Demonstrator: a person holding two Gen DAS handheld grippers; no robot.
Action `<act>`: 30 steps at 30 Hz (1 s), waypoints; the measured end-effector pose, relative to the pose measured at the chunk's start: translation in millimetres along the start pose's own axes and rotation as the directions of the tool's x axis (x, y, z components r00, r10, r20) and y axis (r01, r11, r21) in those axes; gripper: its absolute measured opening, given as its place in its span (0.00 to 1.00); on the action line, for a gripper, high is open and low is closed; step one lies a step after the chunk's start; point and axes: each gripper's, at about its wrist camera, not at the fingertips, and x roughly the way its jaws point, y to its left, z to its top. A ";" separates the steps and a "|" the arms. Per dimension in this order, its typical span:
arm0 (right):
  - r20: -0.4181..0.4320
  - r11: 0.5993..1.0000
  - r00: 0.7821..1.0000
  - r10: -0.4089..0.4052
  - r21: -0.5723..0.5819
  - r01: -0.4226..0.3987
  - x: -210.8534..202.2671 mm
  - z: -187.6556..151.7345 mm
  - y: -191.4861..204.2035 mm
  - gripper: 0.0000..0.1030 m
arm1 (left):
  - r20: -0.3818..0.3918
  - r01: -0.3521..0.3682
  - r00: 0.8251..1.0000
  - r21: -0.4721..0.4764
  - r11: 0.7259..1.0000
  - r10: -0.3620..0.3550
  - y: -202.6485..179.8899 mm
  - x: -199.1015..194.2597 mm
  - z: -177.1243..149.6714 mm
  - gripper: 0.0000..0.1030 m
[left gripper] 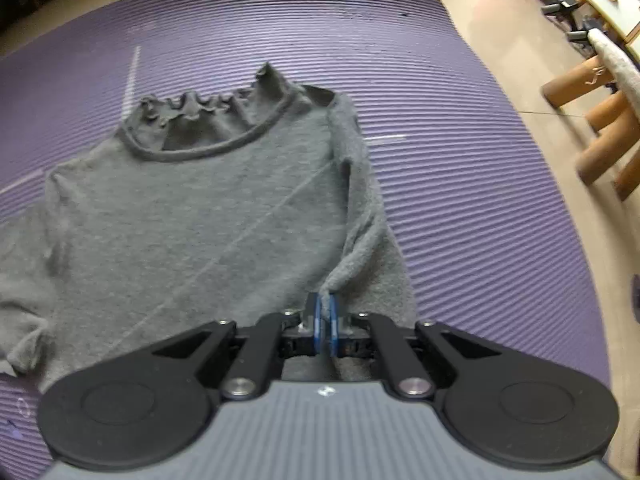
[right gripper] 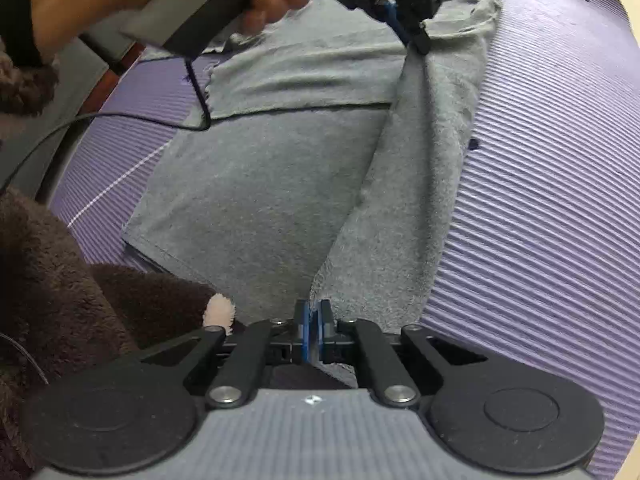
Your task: Fold clothes
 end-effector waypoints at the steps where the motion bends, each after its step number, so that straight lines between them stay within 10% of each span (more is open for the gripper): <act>1: -0.021 1.000 1.000 -0.002 -0.007 0.002 6.9 0.4 1.5 0.03 | -0.009 -0.011 1.000 0.007 1.000 0.011 -0.5 3.0 -1.6 0.05; 15: 0.057 0.999 0.998 -0.026 0.048 0.024 5.2 12.5 -6.5 0.31 | -0.009 0.028 1.000 -0.060 0.998 -0.029 6.7 -3.2 2.0 0.13; 21: 0.151 0.976 0.971 -0.187 -0.085 0.201 11.9 11.9 17.7 0.30 | -0.013 0.079 0.997 -0.133 0.988 -0.082 17.8 1.1 -18.7 0.22; 30: 0.247 0.963 0.940 -0.236 -0.069 0.260 3.4 17.0 10.5 0.30 | 0.076 0.205 0.978 -0.193 0.960 -0.193 36.8 -10.5 -43.0 0.30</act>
